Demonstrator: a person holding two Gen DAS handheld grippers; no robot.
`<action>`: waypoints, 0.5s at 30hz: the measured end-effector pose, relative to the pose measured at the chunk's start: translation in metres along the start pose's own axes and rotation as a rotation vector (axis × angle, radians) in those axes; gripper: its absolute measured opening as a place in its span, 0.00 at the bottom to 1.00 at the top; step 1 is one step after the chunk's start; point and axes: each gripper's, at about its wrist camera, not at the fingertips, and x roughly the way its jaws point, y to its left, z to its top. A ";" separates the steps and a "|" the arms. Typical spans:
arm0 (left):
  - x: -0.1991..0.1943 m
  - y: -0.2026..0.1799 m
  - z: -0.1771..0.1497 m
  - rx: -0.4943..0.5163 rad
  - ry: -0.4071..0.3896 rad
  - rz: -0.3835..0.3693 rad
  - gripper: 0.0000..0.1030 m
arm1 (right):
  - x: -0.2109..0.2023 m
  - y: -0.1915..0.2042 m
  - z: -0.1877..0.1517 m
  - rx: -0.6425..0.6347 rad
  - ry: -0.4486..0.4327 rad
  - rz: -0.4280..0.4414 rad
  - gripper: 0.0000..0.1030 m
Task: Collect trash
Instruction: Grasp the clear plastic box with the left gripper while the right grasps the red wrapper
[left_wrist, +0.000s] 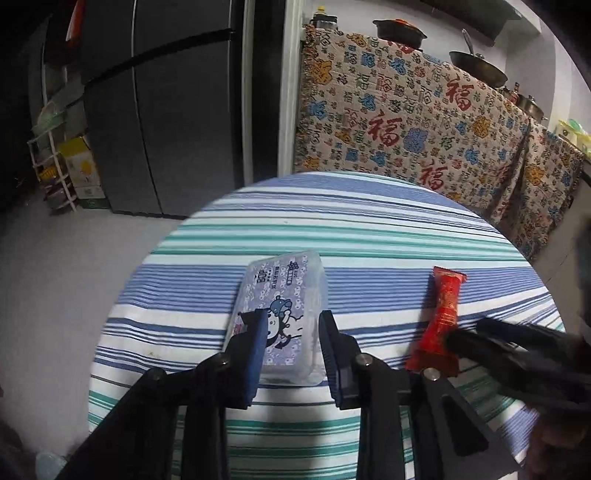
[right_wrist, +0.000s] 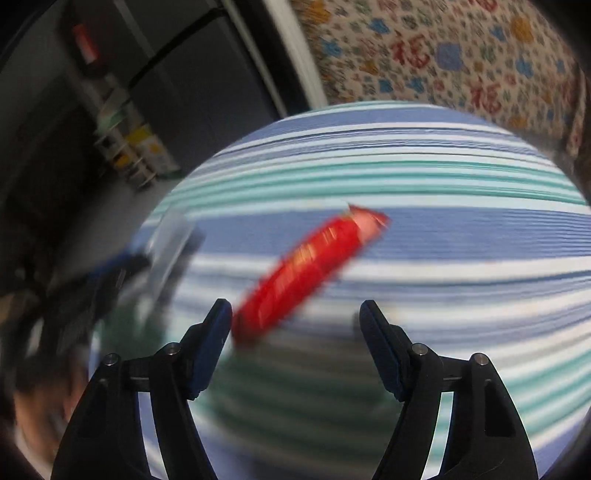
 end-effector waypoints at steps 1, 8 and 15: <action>0.001 -0.002 -0.002 0.001 0.014 -0.017 0.28 | 0.009 0.003 0.004 0.002 0.016 -0.015 0.72; -0.008 -0.012 -0.007 0.040 0.047 -0.075 0.60 | -0.003 -0.009 -0.013 -0.154 0.068 -0.092 0.23; -0.009 0.016 -0.006 0.013 0.063 -0.089 0.74 | -0.061 -0.064 -0.057 -0.309 0.075 -0.184 0.27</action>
